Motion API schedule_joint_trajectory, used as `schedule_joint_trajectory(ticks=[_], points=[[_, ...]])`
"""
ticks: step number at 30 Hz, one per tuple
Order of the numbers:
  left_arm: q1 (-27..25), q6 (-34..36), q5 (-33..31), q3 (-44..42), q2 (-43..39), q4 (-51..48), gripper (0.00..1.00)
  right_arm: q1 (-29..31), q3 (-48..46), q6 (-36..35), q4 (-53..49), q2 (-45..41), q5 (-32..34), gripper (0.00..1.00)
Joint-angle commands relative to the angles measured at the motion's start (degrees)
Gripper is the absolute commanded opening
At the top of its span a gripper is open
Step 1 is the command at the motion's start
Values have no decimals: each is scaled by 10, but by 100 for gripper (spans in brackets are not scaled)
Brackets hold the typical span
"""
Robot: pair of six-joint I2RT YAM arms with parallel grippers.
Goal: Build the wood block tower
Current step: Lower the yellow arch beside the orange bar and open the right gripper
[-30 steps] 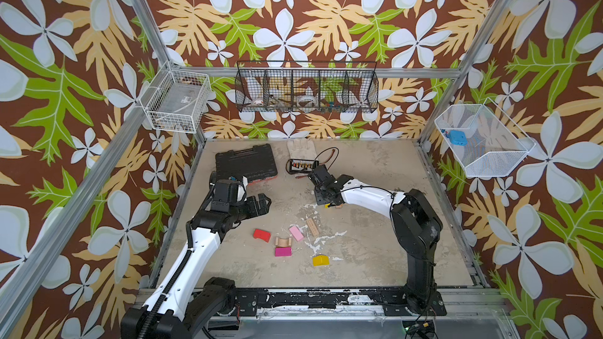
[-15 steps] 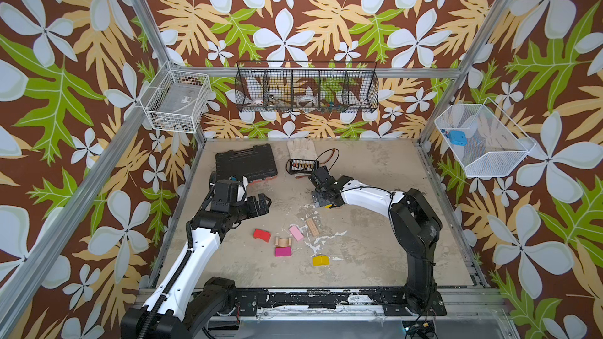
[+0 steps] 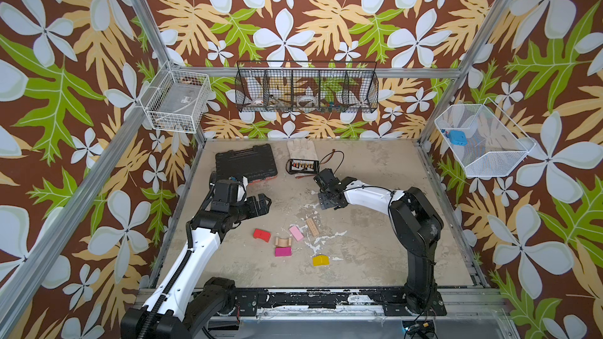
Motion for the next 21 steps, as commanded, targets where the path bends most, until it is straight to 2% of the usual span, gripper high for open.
schedule_joint_trajectory(ticks=[1, 21], points=[[1, 0, 3, -2, -2, 6, 100, 0, -2, 0, 7, -6, 2, 87], [1, 0, 2, -2, -1, 7, 100, 0, -19, 8, 11, -21, 11, 79]])
